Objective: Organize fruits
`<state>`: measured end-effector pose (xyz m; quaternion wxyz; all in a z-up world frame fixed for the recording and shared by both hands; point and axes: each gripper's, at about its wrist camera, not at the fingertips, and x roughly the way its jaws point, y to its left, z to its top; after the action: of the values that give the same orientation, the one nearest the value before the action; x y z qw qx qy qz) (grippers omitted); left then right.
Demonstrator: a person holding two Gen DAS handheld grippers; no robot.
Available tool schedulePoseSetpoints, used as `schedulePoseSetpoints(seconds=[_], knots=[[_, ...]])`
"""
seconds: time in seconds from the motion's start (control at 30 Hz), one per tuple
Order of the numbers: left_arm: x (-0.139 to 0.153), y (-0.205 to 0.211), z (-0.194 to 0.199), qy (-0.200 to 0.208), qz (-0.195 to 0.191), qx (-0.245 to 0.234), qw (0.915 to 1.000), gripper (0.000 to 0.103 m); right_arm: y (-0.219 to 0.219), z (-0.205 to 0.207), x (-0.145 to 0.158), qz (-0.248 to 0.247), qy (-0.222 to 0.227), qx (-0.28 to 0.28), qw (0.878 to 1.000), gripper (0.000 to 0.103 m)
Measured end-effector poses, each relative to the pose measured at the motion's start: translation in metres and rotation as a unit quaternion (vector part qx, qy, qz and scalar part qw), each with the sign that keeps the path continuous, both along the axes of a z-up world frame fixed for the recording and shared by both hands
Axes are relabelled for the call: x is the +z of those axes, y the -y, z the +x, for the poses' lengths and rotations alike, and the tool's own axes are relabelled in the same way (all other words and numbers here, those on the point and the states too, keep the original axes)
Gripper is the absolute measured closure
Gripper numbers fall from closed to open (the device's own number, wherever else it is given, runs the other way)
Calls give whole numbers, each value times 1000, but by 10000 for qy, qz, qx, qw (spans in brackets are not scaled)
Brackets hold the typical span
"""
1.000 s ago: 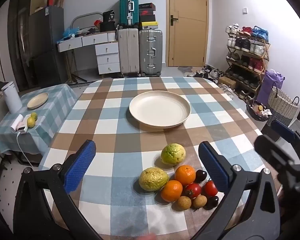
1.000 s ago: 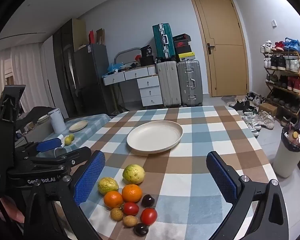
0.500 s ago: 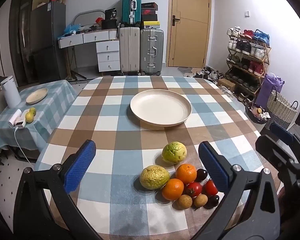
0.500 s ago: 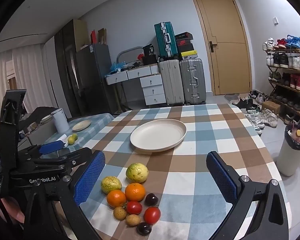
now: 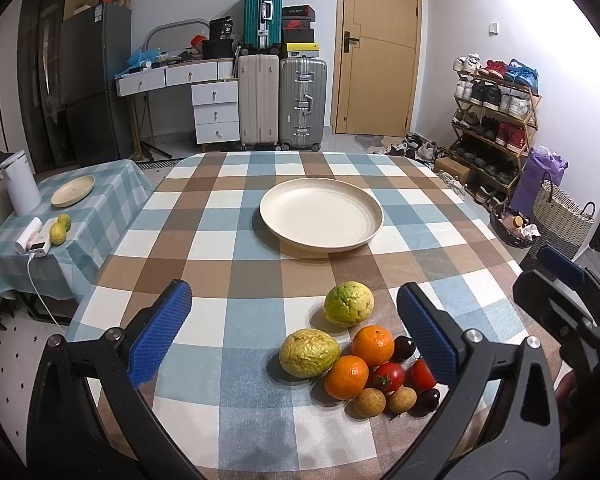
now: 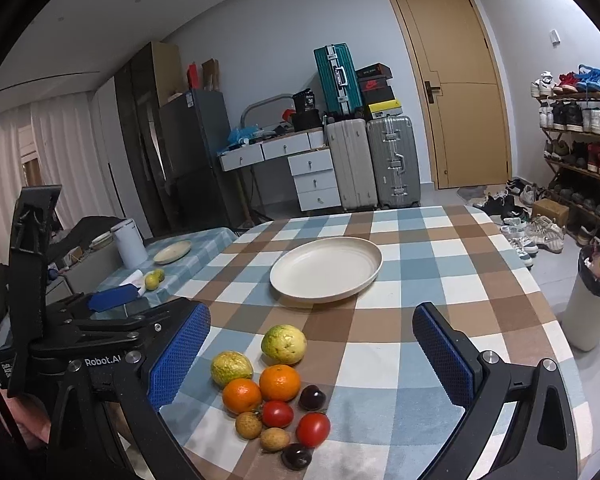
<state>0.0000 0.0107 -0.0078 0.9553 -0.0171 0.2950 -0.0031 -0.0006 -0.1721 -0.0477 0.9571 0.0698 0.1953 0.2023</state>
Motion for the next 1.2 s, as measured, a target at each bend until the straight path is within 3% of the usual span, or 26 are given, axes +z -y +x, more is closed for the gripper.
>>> schedulePoseSetpoints(seconds=[1.2], knots=[[-12,4,-1,-68,-47,-40,10000,1,-1,3,-6,-10,-112,4,9999,0]])
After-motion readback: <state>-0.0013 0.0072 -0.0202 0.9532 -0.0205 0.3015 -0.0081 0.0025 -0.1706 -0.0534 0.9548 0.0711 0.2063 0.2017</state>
